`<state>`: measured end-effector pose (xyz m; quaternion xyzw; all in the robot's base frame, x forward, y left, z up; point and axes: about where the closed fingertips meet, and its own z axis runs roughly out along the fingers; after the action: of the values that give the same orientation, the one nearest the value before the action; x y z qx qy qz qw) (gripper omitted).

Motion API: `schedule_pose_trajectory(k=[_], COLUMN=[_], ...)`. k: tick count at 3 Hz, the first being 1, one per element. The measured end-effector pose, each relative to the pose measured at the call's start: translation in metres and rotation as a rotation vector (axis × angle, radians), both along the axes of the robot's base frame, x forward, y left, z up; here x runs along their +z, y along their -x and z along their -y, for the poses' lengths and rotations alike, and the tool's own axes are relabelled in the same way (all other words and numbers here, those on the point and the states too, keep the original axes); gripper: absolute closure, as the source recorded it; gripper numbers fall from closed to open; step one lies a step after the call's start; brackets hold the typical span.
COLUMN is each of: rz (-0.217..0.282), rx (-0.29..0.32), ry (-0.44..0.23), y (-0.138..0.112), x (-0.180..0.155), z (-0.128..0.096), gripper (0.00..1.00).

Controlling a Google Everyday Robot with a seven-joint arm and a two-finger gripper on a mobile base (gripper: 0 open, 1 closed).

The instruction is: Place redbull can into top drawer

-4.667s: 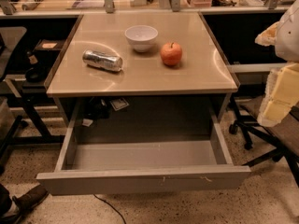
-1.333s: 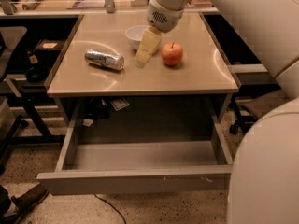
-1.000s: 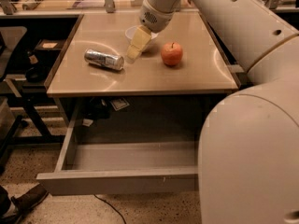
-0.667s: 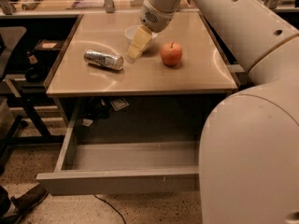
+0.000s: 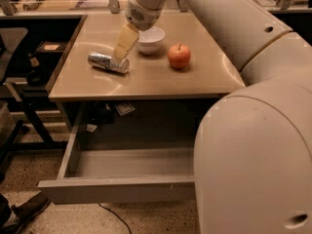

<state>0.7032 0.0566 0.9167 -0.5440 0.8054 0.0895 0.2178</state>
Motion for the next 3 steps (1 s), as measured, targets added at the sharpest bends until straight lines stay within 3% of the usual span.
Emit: schedule_pose_trajectory(k=[1, 3], rz=[0.01, -0.023], rx=[0.043, 0.039], ry=[-0.002, -0.026], y=[-0.003, -0.017], x=[0.005, -0.016], z=[-0.024, -0.043], gripper=[0.0, 0.0])
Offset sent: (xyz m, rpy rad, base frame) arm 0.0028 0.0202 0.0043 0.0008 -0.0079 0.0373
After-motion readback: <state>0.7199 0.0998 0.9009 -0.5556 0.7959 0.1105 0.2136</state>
